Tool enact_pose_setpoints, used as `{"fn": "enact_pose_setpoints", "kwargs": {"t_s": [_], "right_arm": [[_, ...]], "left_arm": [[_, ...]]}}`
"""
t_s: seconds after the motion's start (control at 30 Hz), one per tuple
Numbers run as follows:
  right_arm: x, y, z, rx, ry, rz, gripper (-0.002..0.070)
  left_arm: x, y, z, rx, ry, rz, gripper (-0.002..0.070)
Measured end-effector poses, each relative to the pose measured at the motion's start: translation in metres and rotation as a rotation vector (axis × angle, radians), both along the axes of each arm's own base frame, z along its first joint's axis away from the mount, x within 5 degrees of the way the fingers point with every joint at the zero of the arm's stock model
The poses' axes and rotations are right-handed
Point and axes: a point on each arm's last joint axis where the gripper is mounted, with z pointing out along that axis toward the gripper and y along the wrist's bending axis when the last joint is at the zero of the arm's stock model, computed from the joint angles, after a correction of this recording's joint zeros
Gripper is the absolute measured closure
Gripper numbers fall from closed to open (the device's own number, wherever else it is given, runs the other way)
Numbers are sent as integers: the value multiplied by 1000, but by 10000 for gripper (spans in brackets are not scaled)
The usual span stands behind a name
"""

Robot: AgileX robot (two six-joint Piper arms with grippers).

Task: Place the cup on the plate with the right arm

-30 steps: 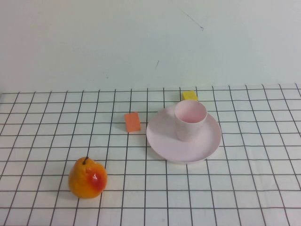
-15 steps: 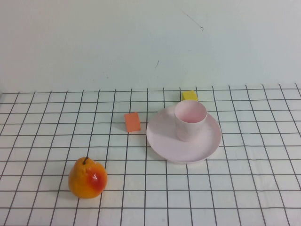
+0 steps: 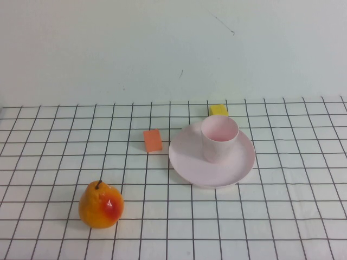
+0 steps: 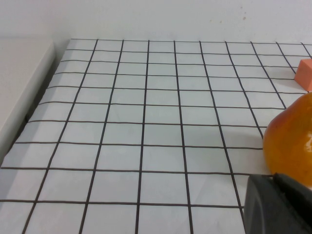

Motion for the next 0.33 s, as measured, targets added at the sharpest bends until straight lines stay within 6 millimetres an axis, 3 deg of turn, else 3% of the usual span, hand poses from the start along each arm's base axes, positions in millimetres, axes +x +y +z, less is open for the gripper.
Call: {"fn": "enact_pose_setpoints", "kwargs": {"t_s": [0.33], "right_arm": [[0, 0, 0, -25, 9, 9, 676]], "left_arm": [[0, 0, 0, 0, 0, 0, 680]]}}
